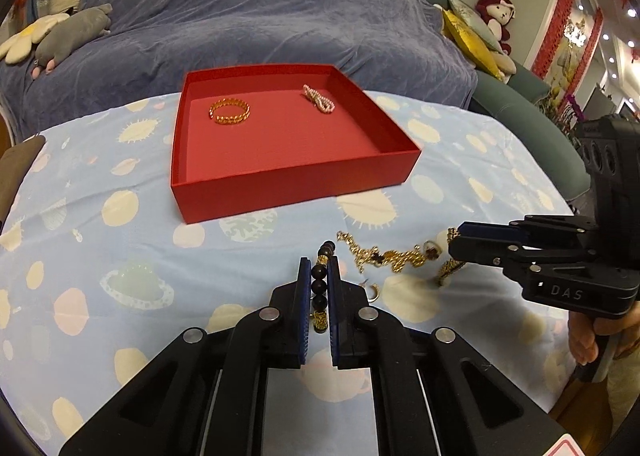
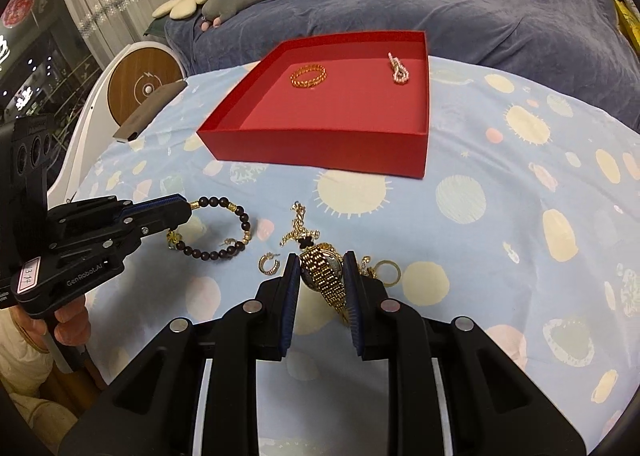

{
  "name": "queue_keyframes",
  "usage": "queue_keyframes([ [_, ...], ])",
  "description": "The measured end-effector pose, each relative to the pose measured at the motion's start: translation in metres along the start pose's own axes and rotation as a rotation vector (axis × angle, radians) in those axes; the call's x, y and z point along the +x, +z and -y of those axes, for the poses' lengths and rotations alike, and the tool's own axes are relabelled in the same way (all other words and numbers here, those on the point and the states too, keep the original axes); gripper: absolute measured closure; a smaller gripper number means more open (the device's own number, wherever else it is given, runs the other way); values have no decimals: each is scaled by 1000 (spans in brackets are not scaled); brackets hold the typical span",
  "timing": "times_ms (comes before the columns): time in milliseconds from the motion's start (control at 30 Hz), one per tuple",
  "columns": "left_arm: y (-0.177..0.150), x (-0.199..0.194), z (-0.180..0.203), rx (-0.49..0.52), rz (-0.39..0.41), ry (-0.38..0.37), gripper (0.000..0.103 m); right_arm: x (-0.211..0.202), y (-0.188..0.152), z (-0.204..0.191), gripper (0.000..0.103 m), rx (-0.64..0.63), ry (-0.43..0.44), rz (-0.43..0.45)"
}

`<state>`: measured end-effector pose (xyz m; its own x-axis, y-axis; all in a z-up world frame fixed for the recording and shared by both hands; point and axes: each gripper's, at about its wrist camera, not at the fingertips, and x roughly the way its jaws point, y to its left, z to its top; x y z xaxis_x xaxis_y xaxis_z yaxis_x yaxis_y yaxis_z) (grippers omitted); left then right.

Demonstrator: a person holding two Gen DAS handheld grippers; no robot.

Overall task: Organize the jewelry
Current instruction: 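Grasp the dark beaded bracelet with the left gripper while the right gripper carries the watch to the box, then lower the bracelet and watch into the red box and open both grippers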

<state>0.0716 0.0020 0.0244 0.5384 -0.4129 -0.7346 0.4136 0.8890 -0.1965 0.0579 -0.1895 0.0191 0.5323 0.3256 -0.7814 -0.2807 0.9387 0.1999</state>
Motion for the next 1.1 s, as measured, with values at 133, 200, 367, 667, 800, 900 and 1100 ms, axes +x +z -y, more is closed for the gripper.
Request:
queue_keyframes([
  [133,13,-16,9,-3,49,-30,98,-13,5,1,82,5,5,40],
  [200,19,-24,12,-10,71,-47,98,-18,8,1,82,5,5,63],
  [367,39,-38,19,-6,131,-48,98,-35,21,-4,82,-1,7,126],
  [667,104,-41,4,5,196,22,98,-54,100,-3,82,1,7,265],
  [800,135,-19,-10,0,187,54,98,-35,135,6,82,24,3,274],
  [900,144,5,-21,-15,168,77,98,-7,150,19,82,63,-12,254],
  [1100,146,54,-45,-59,102,109,98,59,155,42,82,110,-56,167],
])
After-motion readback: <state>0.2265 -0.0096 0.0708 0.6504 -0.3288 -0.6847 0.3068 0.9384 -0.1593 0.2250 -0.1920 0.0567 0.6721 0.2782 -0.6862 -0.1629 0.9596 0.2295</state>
